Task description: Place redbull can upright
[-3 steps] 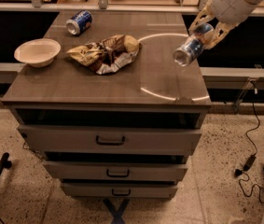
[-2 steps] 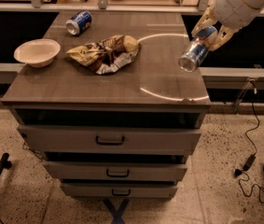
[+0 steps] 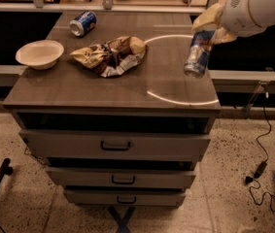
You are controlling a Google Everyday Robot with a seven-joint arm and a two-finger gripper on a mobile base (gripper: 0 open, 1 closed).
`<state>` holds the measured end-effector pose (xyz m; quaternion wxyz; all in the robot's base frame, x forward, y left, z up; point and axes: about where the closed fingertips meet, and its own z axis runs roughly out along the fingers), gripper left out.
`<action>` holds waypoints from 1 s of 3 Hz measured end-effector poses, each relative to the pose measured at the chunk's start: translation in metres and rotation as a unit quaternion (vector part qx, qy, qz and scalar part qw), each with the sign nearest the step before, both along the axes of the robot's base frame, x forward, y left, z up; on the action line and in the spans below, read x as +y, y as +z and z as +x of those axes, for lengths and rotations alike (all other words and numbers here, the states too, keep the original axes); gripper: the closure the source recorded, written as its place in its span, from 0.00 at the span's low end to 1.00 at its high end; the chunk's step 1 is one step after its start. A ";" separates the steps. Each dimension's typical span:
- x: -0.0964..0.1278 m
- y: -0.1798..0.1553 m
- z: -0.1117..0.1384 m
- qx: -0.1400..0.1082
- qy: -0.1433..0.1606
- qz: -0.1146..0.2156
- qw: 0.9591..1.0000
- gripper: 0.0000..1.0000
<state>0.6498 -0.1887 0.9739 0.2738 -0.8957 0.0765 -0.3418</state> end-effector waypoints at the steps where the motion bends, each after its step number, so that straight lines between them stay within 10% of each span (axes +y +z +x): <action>1: 0.003 0.000 0.003 -0.008 0.010 -0.016 1.000 1.00; 3: 0.001 -0.001 0.005 -0.010 0.003 -0.009 1.000 1.00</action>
Offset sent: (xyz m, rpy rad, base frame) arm 0.0034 0.0034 0.0019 -0.0316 -0.0254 0.0240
